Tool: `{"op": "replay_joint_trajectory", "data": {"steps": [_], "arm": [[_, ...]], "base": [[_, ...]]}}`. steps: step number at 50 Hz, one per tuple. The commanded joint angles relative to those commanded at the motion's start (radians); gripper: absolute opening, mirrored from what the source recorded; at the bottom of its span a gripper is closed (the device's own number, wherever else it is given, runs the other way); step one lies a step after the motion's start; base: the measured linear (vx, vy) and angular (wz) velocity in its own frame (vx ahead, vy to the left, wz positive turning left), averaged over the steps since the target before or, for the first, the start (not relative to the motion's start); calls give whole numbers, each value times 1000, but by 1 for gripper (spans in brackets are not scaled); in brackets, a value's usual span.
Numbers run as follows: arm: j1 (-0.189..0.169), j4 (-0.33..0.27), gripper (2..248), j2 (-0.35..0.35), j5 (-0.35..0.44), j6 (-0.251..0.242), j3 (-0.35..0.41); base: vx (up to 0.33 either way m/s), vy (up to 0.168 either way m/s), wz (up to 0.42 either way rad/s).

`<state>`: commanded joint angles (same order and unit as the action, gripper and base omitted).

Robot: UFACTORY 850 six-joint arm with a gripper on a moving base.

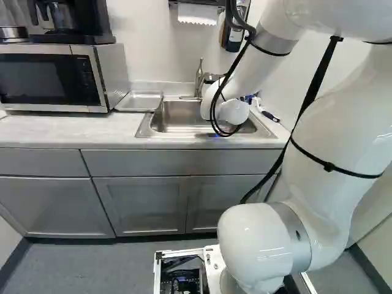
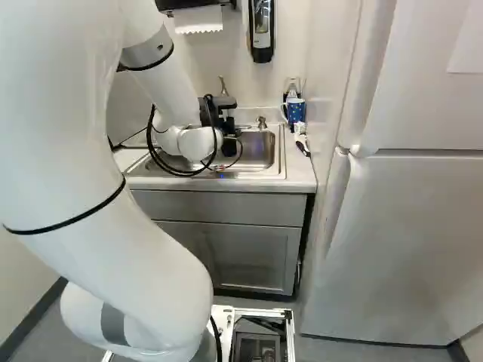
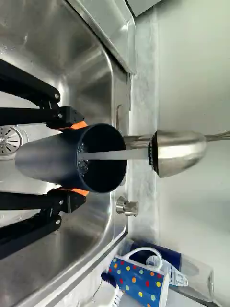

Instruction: Rinse the cup and place it in the tray

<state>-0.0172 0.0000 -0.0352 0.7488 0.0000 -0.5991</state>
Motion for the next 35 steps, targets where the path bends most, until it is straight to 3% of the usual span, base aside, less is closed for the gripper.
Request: {"op": "replay_joint_trajectory", "data": {"steps": [35], "arm": [[0,0,125,0,0,0,0]], "base": [[0,0,0]]}}
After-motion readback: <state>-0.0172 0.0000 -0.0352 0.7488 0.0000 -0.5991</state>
